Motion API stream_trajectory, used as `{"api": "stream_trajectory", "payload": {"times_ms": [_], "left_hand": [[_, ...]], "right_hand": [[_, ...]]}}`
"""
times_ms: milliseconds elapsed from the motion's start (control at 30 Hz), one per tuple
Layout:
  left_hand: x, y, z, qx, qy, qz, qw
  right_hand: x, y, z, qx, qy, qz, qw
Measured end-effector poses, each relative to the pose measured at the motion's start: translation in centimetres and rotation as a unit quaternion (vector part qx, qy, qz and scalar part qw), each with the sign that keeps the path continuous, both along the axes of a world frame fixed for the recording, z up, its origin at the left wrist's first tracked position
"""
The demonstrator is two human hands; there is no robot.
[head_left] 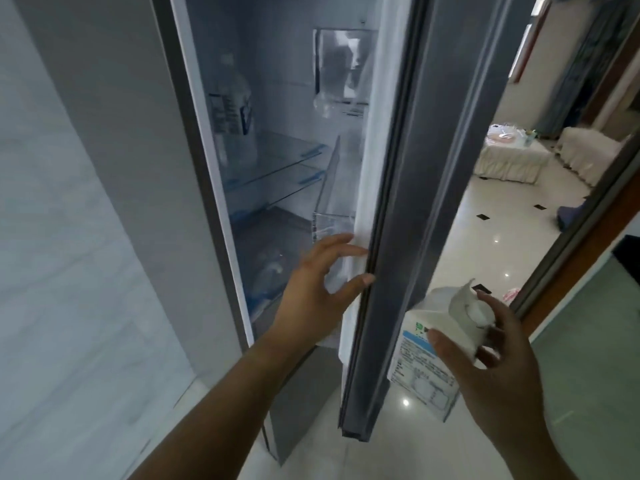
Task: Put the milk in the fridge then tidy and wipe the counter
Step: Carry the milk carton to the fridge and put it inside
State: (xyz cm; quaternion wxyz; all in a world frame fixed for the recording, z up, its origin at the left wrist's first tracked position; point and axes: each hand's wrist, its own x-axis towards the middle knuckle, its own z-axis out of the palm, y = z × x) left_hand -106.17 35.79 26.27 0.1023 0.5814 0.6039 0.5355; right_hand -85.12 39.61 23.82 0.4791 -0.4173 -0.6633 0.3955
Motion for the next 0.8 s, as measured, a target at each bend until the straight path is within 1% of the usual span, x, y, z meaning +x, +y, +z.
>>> {"api": "stream_trajectory", "payload": {"times_ms": [33, 100, 167, 200, 300, 367, 500, 633, 800], "left_hand": [[0.4, 0.2, 0.1, 0.009, 0.016, 0.002, 1.0], [1.0, 0.9, 0.6, 0.043, 0.051, 0.04, 0.997], [1.5, 2.2, 1.4, 0.076, 0.088, 0.082, 0.99], [1.7, 3.1, 1.9, 0.076, 0.105, 0.089, 0.988], [2.8, 6.2, 2.7, 0.017, 0.13, 0.042, 0.99], [3.8, 7.9, 2.7, -0.001, 0.141, 0.007, 0.99], [6.2, 10.3, 2.6, 0.011, 0.175, -0.013, 0.984], [7.9, 12.6, 3.0, -0.002, 0.246, -0.031, 0.969], [7.1, 16.5, 3.5, 0.006, 0.264, -0.052, 0.963]], "right_hand": [[1.0, 0.4, 0.0, -0.01, 0.013, -0.009, 1.0], [3.0, 1.2, 0.1, -0.016, 0.022, -0.029, 0.999], [4.7, 1.6, 0.3, -0.007, 0.015, -0.046, 0.999], [5.4, 1.7, 0.4, 0.002, 0.006, -0.055, 0.998], [7.3, 2.1, 0.8, 0.031, -0.006, -0.072, 0.997], [8.3, 2.5, 1.0, 0.04, -0.002, -0.073, 0.997], [9.3, 3.3, 1.5, 0.058, 0.0, -0.059, 0.997], [9.6, 4.7, 1.6, 0.063, -0.005, -0.052, 0.997], [9.8, 7.3, 1.5, 0.049, -0.009, -0.062, 0.997]]}}
